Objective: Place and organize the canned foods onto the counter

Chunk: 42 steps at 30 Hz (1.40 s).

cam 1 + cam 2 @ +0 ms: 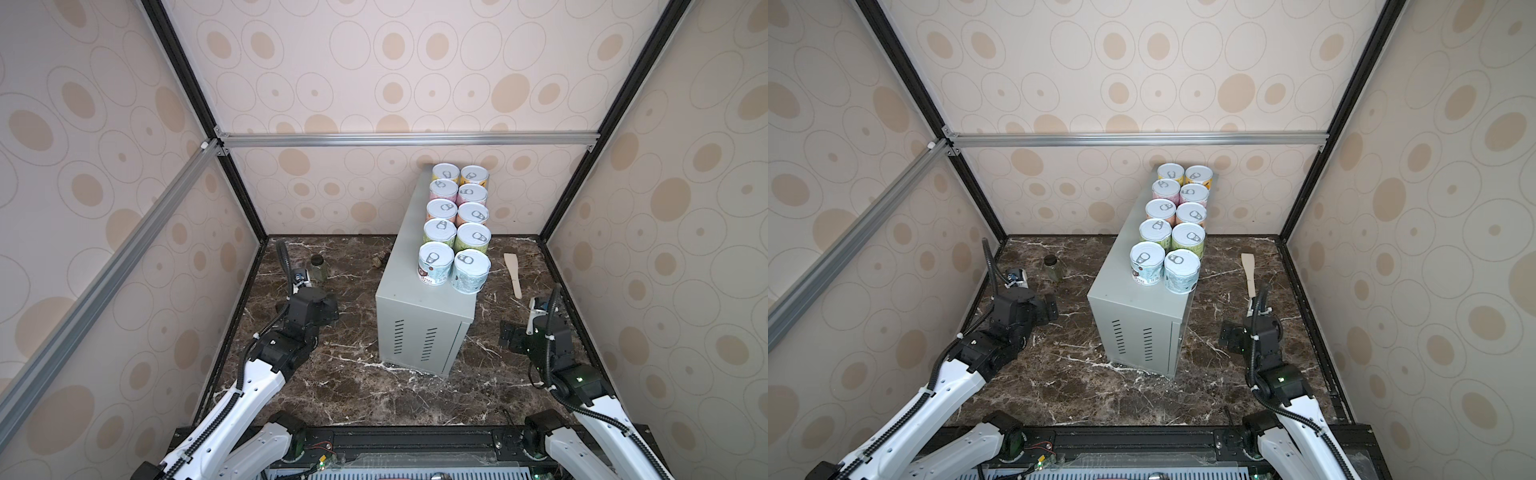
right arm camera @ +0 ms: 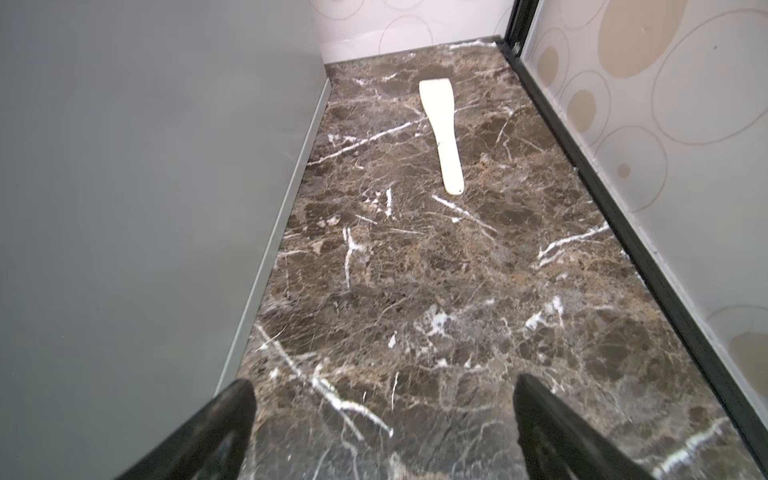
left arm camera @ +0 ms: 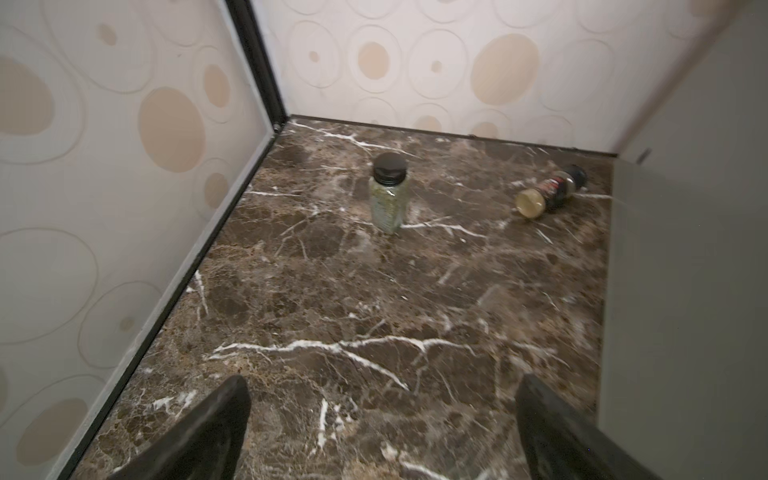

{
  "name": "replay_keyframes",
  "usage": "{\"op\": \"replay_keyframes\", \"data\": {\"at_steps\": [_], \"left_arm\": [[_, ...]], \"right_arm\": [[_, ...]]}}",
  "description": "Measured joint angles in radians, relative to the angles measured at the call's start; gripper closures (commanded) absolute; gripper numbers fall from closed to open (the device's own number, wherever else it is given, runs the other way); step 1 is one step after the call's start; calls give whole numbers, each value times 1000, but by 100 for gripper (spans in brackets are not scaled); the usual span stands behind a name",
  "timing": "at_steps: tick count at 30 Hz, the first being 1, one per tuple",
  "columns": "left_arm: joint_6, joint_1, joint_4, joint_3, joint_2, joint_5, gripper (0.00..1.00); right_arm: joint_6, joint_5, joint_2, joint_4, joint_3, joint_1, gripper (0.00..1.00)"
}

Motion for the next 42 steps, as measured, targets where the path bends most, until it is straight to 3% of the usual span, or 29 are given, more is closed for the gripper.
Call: {"op": "replay_keyframes", "data": {"at_steps": [5,9,13,17,23,33,40,42], "left_arm": [[50,89,280,-234,6,-47,1],[117,152,497,-305,132,-71,1],[148,258,682,-325,280,3,1],[159,342,905,-411,317,67,1],[229,345,1180,-434,454,118,1],[303,344,1511,-509,605,154,1],[362,306,1774,-609,671,181,1],[371,299,1760,-612,688,182,1]], "right_arm": [[-29,68,-26,263,-195,0,1],[-28,129,43,423,-248,0,1],[-90,160,169,590,-246,0,1],[-193,174,307,740,-245,0,1],[-299,172,511,1052,-283,-16,1],[-309,99,869,1568,-359,-81,1],[-347,3,1003,1700,-354,-81,1],[-352,-5,1003,1703,-343,-81,1]]}}
